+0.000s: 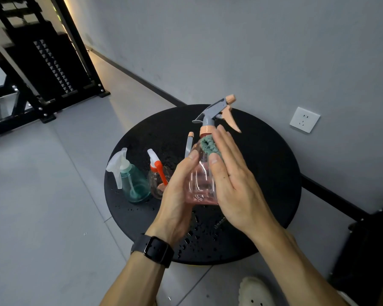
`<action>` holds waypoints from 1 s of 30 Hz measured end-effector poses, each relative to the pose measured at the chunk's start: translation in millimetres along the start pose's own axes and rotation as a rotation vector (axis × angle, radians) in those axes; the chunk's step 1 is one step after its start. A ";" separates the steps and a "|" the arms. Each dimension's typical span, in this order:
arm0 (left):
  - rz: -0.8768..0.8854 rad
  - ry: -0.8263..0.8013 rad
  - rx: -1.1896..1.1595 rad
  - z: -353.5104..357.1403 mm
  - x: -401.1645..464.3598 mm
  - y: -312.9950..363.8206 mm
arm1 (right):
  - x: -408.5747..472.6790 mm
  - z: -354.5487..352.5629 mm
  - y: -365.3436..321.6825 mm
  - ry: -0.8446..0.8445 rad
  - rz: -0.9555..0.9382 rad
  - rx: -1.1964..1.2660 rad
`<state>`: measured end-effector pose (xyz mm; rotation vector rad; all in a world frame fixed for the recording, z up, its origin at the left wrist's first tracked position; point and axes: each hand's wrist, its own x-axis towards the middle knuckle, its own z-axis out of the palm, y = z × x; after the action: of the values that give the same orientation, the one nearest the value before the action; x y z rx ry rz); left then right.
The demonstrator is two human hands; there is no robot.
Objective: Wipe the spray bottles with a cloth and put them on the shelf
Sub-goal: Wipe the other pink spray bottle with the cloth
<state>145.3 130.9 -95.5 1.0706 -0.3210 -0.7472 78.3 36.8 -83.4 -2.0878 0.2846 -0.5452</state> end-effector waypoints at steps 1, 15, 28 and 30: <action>0.009 0.009 -0.020 -0.6 0.7 0.5 | -0.7 1.8 -1.1 -0.005 -0.006 -0.002; -0.004 0.020 -0.096 -2.4 0.1 0.9 | -2.5 10.8 -1.6 -0.001 -0.073 -0.109; -0.055 -0.033 0.076 -9.1 -2.6 -3.9 | 5.5 2.7 -4.0 0.015 -0.069 -0.140; -0.035 -0.035 0.097 -7.1 -4.2 -3.1 | 4.4 4.6 -4.3 0.015 -0.080 -0.140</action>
<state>145.2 137.8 -101.1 1.1586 -0.3722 -0.7883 84.4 40.7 -80.8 -2.2386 0.2550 -0.6040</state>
